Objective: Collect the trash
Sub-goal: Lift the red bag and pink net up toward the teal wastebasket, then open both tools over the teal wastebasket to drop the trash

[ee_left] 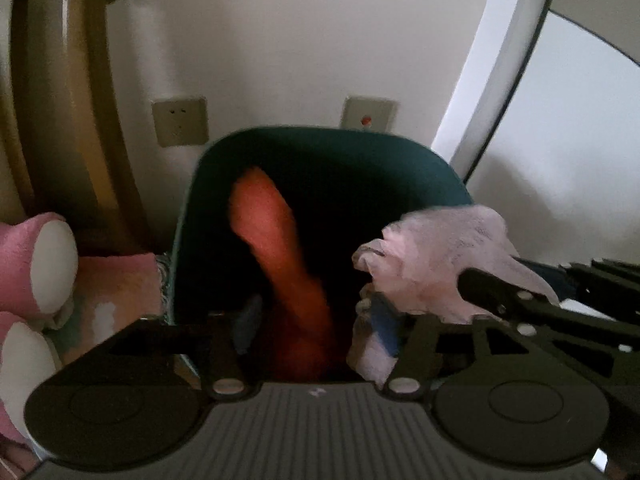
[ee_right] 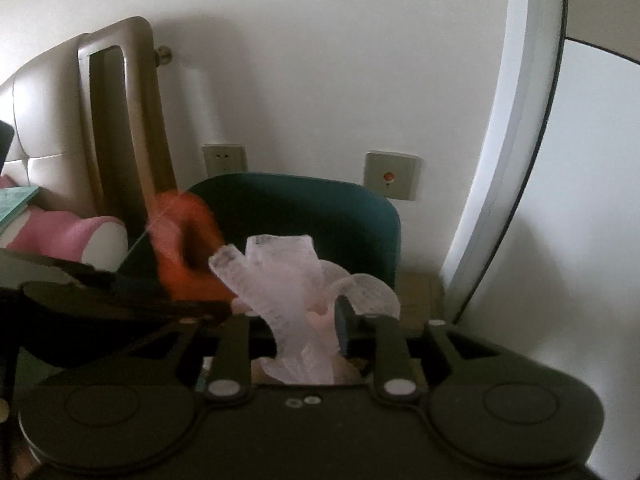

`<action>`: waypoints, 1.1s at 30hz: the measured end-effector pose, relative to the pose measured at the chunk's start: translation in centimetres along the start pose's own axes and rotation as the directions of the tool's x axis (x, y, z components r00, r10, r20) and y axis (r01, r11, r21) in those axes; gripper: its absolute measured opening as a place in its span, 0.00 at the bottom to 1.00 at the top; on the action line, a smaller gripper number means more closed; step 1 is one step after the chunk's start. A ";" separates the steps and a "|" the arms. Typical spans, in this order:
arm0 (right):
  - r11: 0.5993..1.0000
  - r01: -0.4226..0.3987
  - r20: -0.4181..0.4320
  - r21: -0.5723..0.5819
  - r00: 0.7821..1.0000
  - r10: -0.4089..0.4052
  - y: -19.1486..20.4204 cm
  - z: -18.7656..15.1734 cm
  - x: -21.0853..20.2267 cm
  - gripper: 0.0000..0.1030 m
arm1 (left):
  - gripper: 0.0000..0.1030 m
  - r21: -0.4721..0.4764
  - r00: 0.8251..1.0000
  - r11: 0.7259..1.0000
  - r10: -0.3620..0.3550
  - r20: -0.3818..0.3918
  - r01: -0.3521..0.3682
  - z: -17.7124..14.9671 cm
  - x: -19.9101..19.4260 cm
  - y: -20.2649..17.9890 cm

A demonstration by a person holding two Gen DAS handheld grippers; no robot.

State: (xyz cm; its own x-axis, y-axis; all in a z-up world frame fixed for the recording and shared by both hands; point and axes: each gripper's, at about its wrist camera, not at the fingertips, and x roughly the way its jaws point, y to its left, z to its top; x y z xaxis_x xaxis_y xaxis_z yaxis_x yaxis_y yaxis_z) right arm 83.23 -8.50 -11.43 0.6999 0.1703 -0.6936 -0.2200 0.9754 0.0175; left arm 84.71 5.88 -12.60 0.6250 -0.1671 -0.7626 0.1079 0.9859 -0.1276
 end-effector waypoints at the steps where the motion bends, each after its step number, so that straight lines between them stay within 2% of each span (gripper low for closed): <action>1: 1.000 -0.007 -0.001 0.003 1.000 0.007 0.0 0.1 0.0 0.26 | 0.63 -0.004 1.000 1.000 -0.001 0.007 0.001 0.2 -0.2 0.1; 7: 1.000 -0.024 0.017 0.006 1.000 0.024 -0.1 -0.2 -1.7 0.31 | 0.63 -0.021 0.999 1.000 -0.001 0.048 0.002 0.1 -2.6 0.1; 9: 1.000 -0.023 0.024 0.001 0.999 0.023 0.0 -0.2 -2.2 0.38 | 0.73 -0.025 0.998 1.000 0.012 0.063 -0.010 0.0 -3.4 0.1; 11: 1.000 -0.011 0.033 0.004 0.999 0.010 0.1 -0.1 -2.6 0.44 | 0.77 -0.025 0.996 0.999 0.044 0.072 -0.043 -0.1 -3.9 0.2; 15: 0.999 -0.029 0.045 0.029 0.999 0.028 0.0 -0.2 -3.7 0.45 | 0.77 -0.039 0.996 0.998 0.056 0.075 -0.054 -0.5 -4.7 0.4; 20: 0.999 -0.050 0.087 0.016 0.995 0.048 0.1 -1.4 -6.5 0.46 | 0.77 -0.041 0.989 0.999 0.041 0.139 -0.035 -1.8 -7.4 0.4; 25: 0.994 -0.093 0.102 0.050 0.991 0.088 -0.4 -3.3 -9.0 0.48 | 0.77 -0.043 0.982 0.999 0.024 0.185 -0.016 -4.0 -10.3 0.2; 33: 0.988 -0.138 0.101 0.071 0.986 0.130 -0.1 -7.1 -12.1 0.50 | 0.77 -0.058 0.980 0.998 0.021 0.200 -0.010 -8.4 -13.1 0.2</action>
State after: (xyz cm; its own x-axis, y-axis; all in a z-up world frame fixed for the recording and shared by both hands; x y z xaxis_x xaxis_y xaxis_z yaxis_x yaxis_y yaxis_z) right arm 69.98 -11.65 -8.18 0.7302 0.3093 -0.6092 -0.2658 0.9500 0.1638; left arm 70.09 8.26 -7.96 0.7691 -0.1434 -0.6229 0.0568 0.9860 -0.1569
